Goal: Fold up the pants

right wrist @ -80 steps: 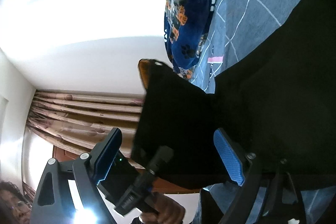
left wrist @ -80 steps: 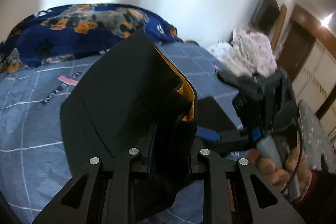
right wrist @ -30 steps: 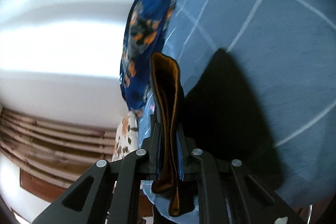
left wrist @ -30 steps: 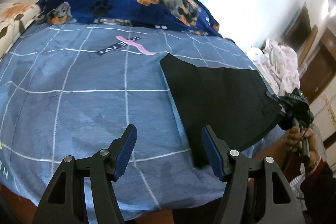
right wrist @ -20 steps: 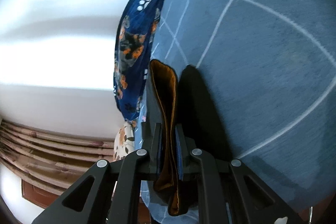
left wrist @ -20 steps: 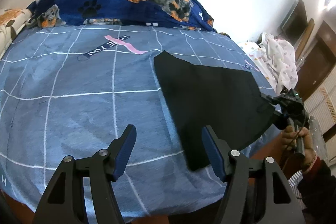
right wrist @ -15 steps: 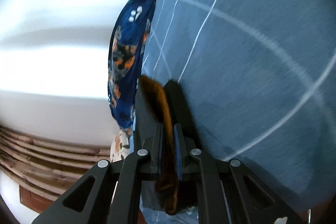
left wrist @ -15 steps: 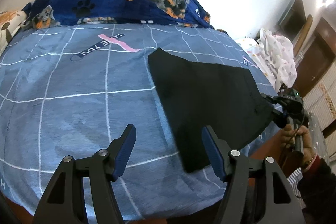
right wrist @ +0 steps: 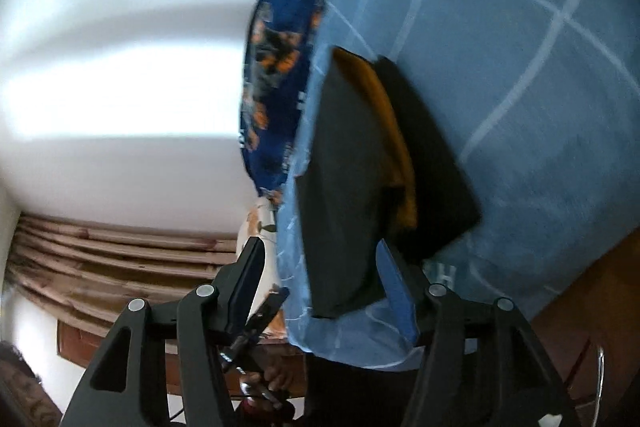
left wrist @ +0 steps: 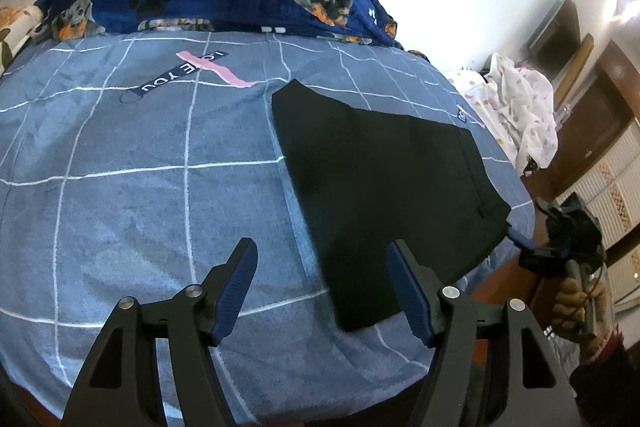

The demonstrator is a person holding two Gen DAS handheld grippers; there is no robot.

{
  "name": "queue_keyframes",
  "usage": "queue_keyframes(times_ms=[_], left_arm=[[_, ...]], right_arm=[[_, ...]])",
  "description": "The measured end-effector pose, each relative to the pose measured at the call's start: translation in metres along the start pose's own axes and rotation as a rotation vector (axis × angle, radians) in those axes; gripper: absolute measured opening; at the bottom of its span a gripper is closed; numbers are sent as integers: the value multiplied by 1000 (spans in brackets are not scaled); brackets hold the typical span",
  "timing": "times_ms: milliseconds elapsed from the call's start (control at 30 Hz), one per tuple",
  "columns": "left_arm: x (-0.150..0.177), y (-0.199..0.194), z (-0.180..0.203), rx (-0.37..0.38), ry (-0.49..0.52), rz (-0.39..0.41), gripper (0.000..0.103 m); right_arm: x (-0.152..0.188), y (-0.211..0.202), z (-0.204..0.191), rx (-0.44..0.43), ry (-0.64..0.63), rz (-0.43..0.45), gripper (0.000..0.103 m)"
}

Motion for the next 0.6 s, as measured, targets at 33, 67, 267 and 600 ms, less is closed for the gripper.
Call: queue_keyframes(times_ms=[33, 67, 267, 600], left_arm=[[0, -1, 0, -1, 2, 2, 68], [1, -2, 0, -2, 2, 6, 68], [2, -2, -5, 6, -31, 6, 70], [2, -2, -5, -6, -35, 0, 72]], right_arm=[[1, 2, 7, -4, 28, 5, 56], [0, 5, 11, -14, 47, 9, 56], [-11, 12, 15, 60, 37, 26, 53], [-10, 18, -2, 129, -12, 61, 12]])
Point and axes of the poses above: each gripper's, at about its wrist camera, not at the fingertips, and y roughly the way its jaws point, z to its right, x to its underside, the point moved 3 cm from there along y, roughly the way its jaws point, and after that the axes turned 12 degrees about -y, right-handed, at the moved point
